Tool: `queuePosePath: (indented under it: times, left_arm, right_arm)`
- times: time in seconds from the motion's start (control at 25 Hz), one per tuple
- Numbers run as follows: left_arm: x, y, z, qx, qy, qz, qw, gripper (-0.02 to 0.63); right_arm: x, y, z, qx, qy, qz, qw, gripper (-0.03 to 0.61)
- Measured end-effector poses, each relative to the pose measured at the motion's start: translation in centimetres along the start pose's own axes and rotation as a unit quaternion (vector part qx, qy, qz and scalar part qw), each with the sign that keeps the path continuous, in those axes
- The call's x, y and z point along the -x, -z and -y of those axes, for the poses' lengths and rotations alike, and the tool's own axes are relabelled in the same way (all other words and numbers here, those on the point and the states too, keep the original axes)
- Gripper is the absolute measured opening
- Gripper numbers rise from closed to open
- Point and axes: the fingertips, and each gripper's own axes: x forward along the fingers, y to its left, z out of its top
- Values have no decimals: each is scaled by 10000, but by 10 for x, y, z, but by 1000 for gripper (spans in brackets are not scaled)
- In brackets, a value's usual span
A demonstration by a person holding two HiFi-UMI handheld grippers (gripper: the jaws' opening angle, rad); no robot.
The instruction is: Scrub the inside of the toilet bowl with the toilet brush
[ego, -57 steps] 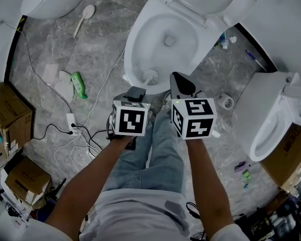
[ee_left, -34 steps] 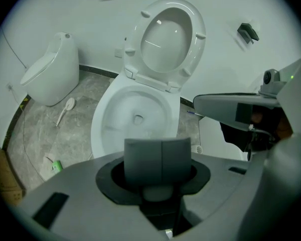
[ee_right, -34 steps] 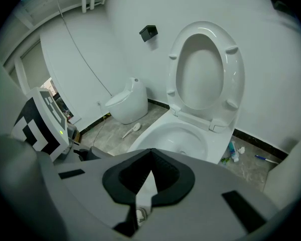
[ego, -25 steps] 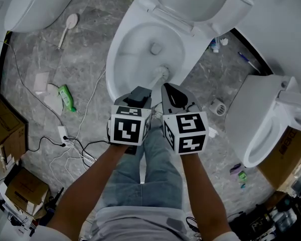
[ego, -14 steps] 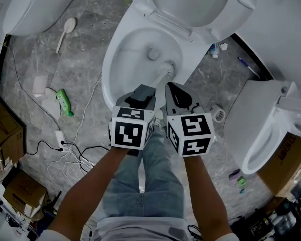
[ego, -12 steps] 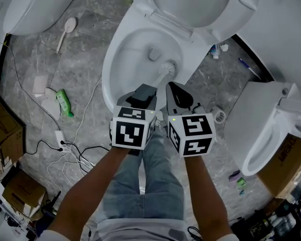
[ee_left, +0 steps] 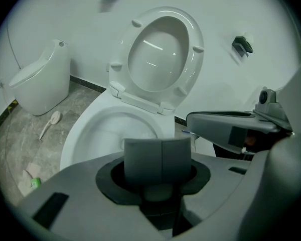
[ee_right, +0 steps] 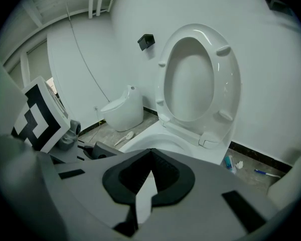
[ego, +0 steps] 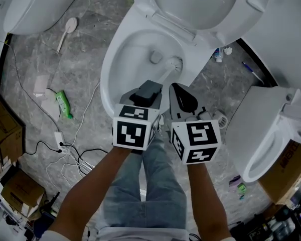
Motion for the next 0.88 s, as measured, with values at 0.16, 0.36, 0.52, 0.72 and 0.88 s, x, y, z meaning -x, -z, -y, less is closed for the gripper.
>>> queuePosePath:
  times: [0.16,0.36,0.52,0.72,0.88]
  left_arm:
    - [-10,-9,-3,1,-48,111,9999,156]
    - [-19,-23,-12,-19,-149,270,9995,156]
    - [-22,-34,-25,7,-272,372,9989,156]
    - [-19,-44,-42,68,-419,468,9980,156]
    - [-12,-50,-57,102,-569,512,9970,156]
  right_arm:
    - [-4,4,7,-25,-1,13,10000,-2]
    - [-7,13,13,-15,5,-44,10000,-2]
    - [-11,15,17,-9,3,-85,10000,-2]
    - [-18,12,15,33,-47,-107,9999,-2]
    - [-24,8,8,63,-98,-84,9999,-2]
